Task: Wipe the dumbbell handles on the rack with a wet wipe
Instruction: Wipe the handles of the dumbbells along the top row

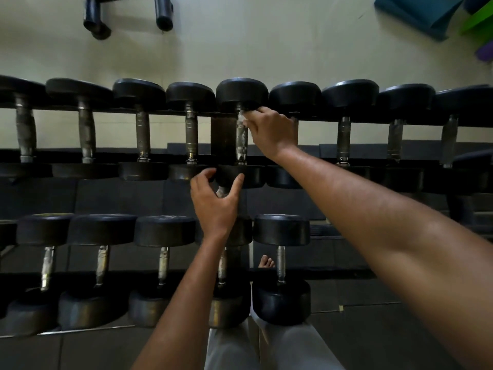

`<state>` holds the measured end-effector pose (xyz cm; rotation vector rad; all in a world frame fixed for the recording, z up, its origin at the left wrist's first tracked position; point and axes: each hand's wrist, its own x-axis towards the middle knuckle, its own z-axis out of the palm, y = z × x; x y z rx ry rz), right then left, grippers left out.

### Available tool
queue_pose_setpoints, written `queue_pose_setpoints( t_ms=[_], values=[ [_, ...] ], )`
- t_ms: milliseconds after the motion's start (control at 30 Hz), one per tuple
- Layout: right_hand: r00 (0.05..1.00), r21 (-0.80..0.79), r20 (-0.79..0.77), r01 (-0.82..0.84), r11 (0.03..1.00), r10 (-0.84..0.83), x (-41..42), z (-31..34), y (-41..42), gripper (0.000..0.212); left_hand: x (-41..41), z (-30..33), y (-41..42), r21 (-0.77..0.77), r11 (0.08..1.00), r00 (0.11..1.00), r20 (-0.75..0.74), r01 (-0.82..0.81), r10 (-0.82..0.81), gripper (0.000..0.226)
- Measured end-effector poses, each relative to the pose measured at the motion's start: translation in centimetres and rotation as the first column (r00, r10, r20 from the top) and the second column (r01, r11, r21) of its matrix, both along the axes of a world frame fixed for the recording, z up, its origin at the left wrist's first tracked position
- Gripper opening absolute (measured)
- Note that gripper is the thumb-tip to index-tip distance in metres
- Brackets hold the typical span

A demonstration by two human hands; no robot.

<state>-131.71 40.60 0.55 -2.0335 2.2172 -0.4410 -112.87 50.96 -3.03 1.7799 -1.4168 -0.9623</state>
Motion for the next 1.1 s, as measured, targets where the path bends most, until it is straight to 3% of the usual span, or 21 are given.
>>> queue_pose_setpoints(
  t_ms=[133, 267, 367, 433, 567, 667, 733, 900, 967, 1033, 1100],
  values=[
    [0.994, 0.0, 0.104, 0.041, 0.999, -0.041, 0.0, -0.2, -0.9, 0.023, 0.9, 0.0, -2.4, 0.027, 0.992, 0.983, 0.134, 0.122, -0.124, 0.063],
    [0.983, 0.07, 0.179, -0.052, 0.996, 0.039, -0.3, -0.5, 0.2, 0.023, 1.2, 0.2, -2.1, 0.065, 0.99, 0.988, 0.087, 0.122, -0.128, 0.06],
    [0.966, 0.19, 0.209, -0.192, 0.963, 0.152, -0.2, -0.8, 2.0, 0.023, 1.1, 0.7, -2.2, 0.089, 0.991, 0.991, 0.084, 0.098, -0.106, 0.061],
    [0.968, 0.267, 0.204, -0.202, 0.942, 0.149, -0.1, -1.1, 2.9, 0.018, 1.1, 1.0, -2.3, 0.087, 0.991, 0.99, 0.084, 0.104, -0.111, 0.062],
    [0.961, 0.431, 0.267, -0.055, 0.901, -0.069, 0.0, -1.5, 3.4, 0.014, 1.4, 1.1, -2.5, 0.087, 0.99, 0.989, 0.094, 0.107, -0.115, 0.064],
    [0.83, 0.491, 0.445, 0.088, 0.867, -0.336, -0.4, -1.4, 3.1, 0.023, 1.5, 1.0, -2.6, 0.097, 0.989, 0.988, 0.089, 0.115, -0.124, 0.065],
    [0.766, 0.518, 0.426, 0.228, 0.824, -0.48, -0.5, -1.8, 3.3, 0.026, 1.6, 1.0, -2.6, 0.094, 0.988, 0.987, 0.087, 0.123, -0.132, 0.065],
    [0.755, 0.637, 0.378, 0.208, 0.742, -0.536, 0.2, -2.6, 3.2, 0.027, 1.4, 1.0, -2.5, 0.09, 0.986, 0.985, 0.085, 0.14, -0.147, 0.062],
    [0.695, 0.682, 0.403, 0.205, 0.702, -0.595, 0.0, -2.5, 2.7, 0.026, 1.4, 1.0, -2.5, 0.092, 0.986, 0.986, 0.082, 0.141, -0.149, 0.062],
    [0.544, 0.721, 0.468, 0.22, 0.657, -0.696, 0.0, -2.5, 2.1, 0.027, 1.4, 1.0, -2.5, 0.094, 0.986, 0.986, 0.076, 0.14, -0.147, 0.063],
    [0.171, 0.759, 0.59, 0.217, 0.614, -0.789, 0.1, -2.1, 1.4, 0.026, 1.3, 1.1, -2.4, 0.099, 0.986, 0.987, 0.073, 0.137, -0.144, 0.064]
  ],
)
